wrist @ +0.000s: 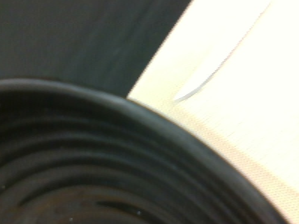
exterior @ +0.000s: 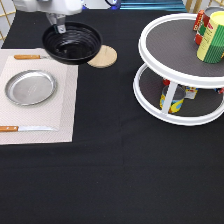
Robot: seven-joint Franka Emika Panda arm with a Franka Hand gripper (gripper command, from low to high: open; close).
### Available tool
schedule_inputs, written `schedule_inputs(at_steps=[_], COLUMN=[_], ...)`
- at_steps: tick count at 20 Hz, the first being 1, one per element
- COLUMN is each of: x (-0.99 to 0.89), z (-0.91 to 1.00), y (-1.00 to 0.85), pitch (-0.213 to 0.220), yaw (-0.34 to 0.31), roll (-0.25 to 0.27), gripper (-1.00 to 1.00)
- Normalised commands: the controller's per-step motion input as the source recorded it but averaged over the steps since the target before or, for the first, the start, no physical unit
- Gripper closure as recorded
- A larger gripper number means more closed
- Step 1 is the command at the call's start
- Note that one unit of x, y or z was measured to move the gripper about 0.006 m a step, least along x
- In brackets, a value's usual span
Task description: Pick up the bowl from the lazy Susan and put bowl on the plate
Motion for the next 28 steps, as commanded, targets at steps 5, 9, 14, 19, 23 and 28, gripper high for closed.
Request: schedule_inputs(at_steps=[5,9,14,19,23,28], x=[-0.36,-0.41,-0.41,-0.21,0.00,0.00], z=[-0.22,-0.22,-0.27,-0.43,-0.57,-0.56], y=[-0.33,-0.25,-0.23,-0.24,-0.21,0.00], pitch=[0.000,0.000,0.000,0.009,0.104,0.197], yaw=[-0.251,-0.268,-0.269,-0.258,-0.196,-0.074], roll=[0.000,0.000,-0.010,-0.046,-0.035,-0.006], gripper=[1.00,1.00,1.00,1.00,1.00,1.00])
